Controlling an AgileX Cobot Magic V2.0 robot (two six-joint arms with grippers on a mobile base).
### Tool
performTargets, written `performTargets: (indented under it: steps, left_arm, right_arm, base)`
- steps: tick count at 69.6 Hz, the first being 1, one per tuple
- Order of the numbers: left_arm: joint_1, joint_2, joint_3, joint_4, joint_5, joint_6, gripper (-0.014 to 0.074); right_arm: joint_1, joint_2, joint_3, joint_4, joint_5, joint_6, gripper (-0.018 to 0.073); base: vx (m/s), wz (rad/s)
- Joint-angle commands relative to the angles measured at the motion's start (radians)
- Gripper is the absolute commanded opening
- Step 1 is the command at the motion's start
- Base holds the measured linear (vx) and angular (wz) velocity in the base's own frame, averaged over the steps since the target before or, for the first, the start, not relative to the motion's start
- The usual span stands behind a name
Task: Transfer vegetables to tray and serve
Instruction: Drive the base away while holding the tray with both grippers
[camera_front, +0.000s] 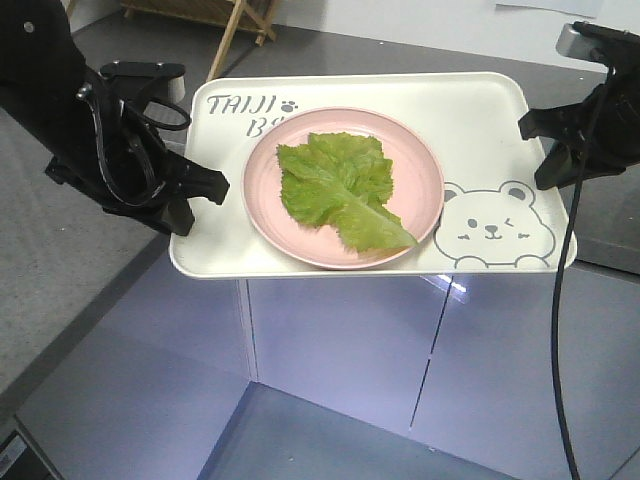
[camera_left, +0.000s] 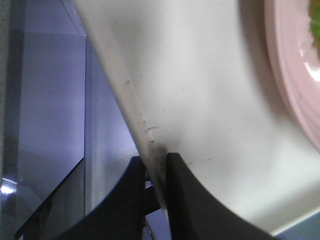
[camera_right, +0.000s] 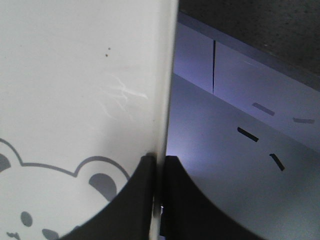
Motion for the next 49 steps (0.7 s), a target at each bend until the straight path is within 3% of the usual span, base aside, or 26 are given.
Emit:
performTargets:
  steps: [1,49]
  left_arm:
    - [-0.02,-0.053,-0.03,-0.072,-0.018,0.028,-0.0006]
    - [-0.02,-0.053,-0.03,-0.072,-0.018,0.028,-0.0006]
  right_arm:
    - [0.005,-0.057,-0.027,0.074,0.019,-0.015,-0.0006]
    - [0.005,-0.057,-0.027,0.074,0.019,-0.015,-0.0006]
  base:
    - [0.0,-0.26]
    - [0.0,-0.24]
